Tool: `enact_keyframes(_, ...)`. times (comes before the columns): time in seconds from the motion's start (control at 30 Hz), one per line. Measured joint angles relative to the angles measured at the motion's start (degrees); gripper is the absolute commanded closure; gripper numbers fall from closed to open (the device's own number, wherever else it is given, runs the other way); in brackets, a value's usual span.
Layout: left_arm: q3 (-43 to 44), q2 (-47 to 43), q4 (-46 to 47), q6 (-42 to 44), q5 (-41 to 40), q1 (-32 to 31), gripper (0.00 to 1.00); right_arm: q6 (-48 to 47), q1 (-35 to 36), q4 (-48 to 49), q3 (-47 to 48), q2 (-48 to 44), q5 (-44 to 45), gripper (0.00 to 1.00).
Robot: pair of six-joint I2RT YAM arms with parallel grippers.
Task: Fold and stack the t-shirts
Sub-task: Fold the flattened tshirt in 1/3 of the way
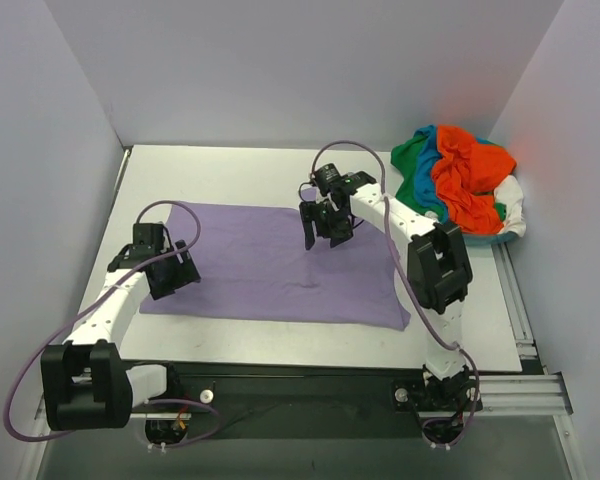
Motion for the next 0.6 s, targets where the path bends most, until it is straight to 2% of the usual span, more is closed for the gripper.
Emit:
enact_keyframes(0.37,5.5,6.4,1.7,-2.2,-0.6,-6.8,0.2,0.5,-5.2,2.6,-20.3,-16.3,-0.2,0.33)
enact_keyframes(0.6,6.6,11.1,6.2,-5.3,0.9,-9.5,0.2,2.0,-8.9,5.5,-33.4,-19.2,-0.3,0.33)
